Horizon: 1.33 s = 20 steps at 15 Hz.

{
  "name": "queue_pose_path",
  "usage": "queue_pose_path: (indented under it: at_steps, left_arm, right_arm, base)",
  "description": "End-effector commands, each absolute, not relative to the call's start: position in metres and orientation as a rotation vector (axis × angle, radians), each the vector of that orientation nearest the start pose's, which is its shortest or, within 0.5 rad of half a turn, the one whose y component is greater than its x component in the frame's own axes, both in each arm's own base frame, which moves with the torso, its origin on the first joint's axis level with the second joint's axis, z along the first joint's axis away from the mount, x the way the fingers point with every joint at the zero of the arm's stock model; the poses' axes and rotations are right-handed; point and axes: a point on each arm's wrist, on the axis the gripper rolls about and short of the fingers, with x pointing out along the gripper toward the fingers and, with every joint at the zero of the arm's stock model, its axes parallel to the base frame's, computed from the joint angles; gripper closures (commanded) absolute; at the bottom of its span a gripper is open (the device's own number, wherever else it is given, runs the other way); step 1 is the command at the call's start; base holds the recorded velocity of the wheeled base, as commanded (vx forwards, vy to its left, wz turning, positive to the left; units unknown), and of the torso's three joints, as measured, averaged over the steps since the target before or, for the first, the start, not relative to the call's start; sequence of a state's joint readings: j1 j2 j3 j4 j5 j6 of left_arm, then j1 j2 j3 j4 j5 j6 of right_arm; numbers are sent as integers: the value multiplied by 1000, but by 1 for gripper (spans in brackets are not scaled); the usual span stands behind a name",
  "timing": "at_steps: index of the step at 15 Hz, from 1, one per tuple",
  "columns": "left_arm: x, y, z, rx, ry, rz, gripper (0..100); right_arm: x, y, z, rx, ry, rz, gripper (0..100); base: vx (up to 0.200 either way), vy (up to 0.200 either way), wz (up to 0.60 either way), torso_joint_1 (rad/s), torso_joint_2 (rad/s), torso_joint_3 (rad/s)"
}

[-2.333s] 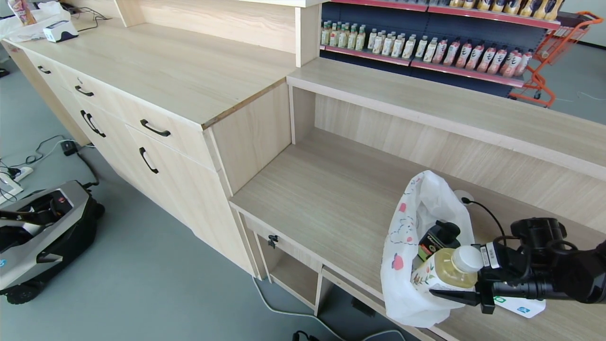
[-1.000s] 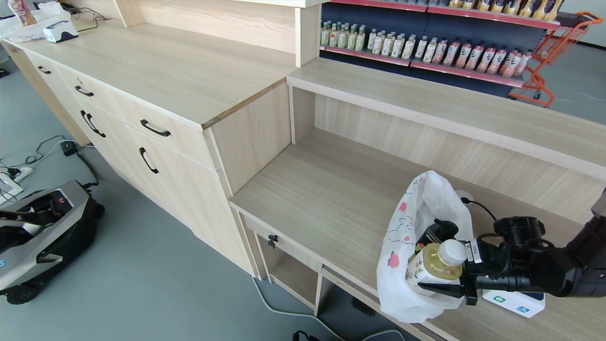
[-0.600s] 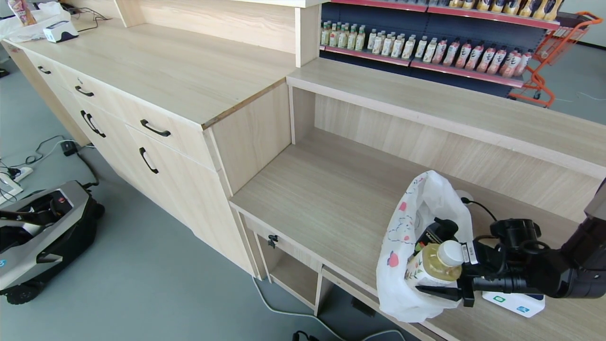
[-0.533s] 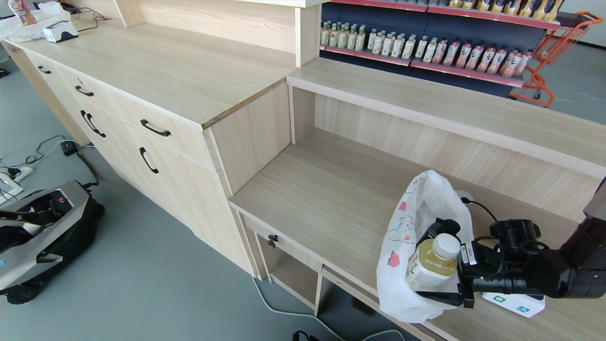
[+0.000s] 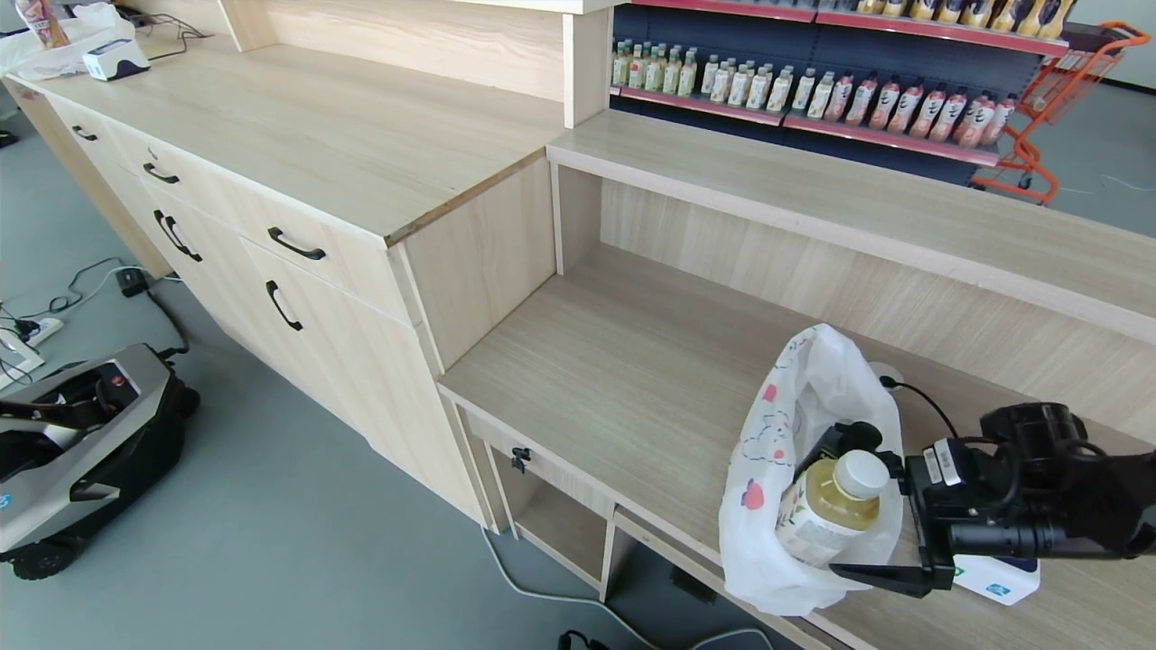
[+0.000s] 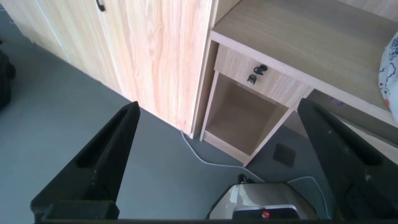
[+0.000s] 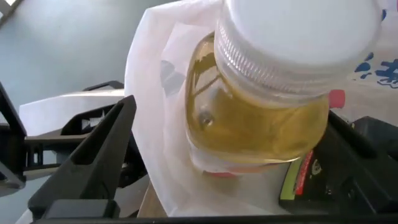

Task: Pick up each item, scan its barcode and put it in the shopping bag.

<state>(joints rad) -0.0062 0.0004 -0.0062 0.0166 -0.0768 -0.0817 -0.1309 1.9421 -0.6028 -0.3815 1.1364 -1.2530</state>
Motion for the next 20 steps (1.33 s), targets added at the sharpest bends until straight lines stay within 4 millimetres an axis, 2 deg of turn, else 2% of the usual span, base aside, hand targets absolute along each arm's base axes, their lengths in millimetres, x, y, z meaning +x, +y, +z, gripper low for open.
queue_pose_path:
  at_steps: [1,3,7,10,13,16,20]
  left_arm:
    - [-23,-2,75,-82,14,-82,0]
    - [-23,-2,75,-82,14,-82,0]
    - [-23,-2,75,-83,14,-82,0]
    - [-23,-2,75,-82,14,-82,0]
    - [-23,-2,75,-83,14,-82,0]
    - [-23,-2,75,-82,14,-82,0]
    - [-23,-2,75,-82,14,-82,0]
  right_arm:
    - [250,-15,96,-540,63,1185,0]
    - [227,-14,116,-542,61,1172,0]
    - [198,-29,146,-623,-2,1045,0]
    - [186,-37,160,-679,-34,963,0]
    - [169,-43,178,-723,-24,842,0]
    - [148,-39,199,-661,13,712,0]
    - [144,-41,204,-568,136,529,0]
  base:
    - [0,0,0,0,0,0]
    - [0,0,0,0,0,0]
    - [0,0,0,0,0,0]
    - [0,0,0,0,0,0]
    - [0,0,-600,-1,-2,5]
    - [0,0,-600,7,1,7]
    - [0,0,-600,-22,46,25]
